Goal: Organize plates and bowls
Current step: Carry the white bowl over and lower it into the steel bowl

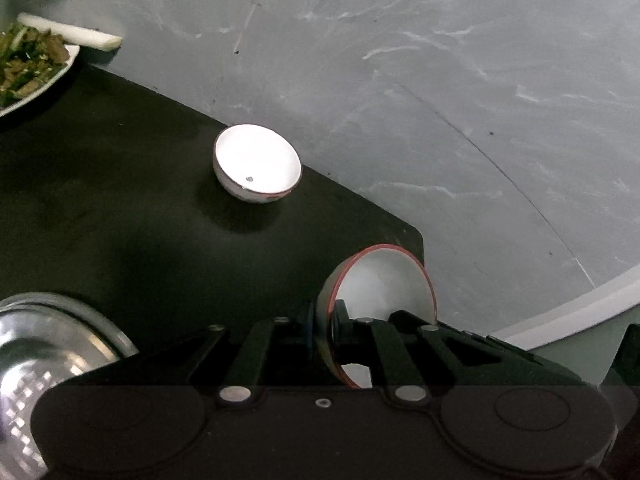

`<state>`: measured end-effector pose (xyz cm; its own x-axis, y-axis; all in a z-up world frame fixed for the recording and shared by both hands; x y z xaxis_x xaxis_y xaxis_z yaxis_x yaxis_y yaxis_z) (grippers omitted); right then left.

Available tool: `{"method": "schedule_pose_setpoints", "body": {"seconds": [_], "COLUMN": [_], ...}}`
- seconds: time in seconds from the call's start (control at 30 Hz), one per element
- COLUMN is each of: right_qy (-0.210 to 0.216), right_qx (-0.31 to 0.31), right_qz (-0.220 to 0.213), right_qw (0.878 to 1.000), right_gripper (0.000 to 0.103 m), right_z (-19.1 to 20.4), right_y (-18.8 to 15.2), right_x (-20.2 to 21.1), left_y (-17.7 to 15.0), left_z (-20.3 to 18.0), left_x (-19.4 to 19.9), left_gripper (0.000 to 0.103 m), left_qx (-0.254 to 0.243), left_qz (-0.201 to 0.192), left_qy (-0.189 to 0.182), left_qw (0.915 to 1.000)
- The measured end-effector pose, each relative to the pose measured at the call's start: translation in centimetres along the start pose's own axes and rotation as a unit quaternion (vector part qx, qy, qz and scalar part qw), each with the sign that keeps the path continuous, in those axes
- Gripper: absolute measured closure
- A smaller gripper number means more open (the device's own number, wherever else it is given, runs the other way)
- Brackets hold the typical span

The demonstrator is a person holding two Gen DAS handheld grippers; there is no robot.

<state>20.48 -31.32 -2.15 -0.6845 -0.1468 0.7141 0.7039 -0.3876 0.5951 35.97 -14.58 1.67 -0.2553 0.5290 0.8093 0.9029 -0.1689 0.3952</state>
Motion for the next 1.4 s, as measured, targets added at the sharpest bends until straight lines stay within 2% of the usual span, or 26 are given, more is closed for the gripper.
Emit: {"method": "schedule_pose_setpoints", "body": {"seconds": [0.23, 0.43, 0.67, 0.93, 1.4], "right_qy": [0.023, 0.034, 0.039, 0.040, 0.037], "right_qx": [0.008, 0.007, -0.016, -0.012, 0.005], "right_qz": [0.005, 0.020, 0.045, 0.069, 0.103], "right_qw": [1.000, 0.999, 0.998, 0.997, 0.994], "right_gripper": [0.092, 0.091, 0.091, 0.090, 0.090], "right_z": [2.1, 3.4, 4.1, 4.7, 5.1], "right_y": [-1.6, -3.7, -6.6, -8.9, -9.7], "right_x": [2.9, 4.3, 5.2, 6.1, 5.8], "left_y": [-2.7, -4.9, -7.5, -9.5, -11.8], "left_z": [1.3, 2.2, 3.0, 3.9, 4.6], "left_x": [3.5, 4.7, 5.4, 5.4, 5.4], "left_gripper": [0.094, 0.094, 0.094, 0.094, 0.094], "left_qx": [-0.010, -0.023, -0.042, -0.047, -0.016], "left_qz": [-0.006, 0.013, 0.042, 0.070, 0.083], "left_qy": [-0.007, -0.008, -0.007, -0.007, 0.008], "left_qw": [0.9999, 0.9996, 0.9982, 0.9964, 0.9964]}}
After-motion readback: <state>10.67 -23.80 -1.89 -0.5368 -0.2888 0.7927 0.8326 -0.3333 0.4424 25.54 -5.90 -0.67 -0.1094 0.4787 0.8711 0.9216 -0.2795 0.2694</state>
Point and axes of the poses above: each gripper's, at about its wrist camera, not at the fingertips, and x roughly against the way its jaws point, z to its left, y to its top, the point moved 1 cm from there along -x, roughly the way its jaws point, and after that the axes turned 5 degrees about y, right-handed, at the moved point
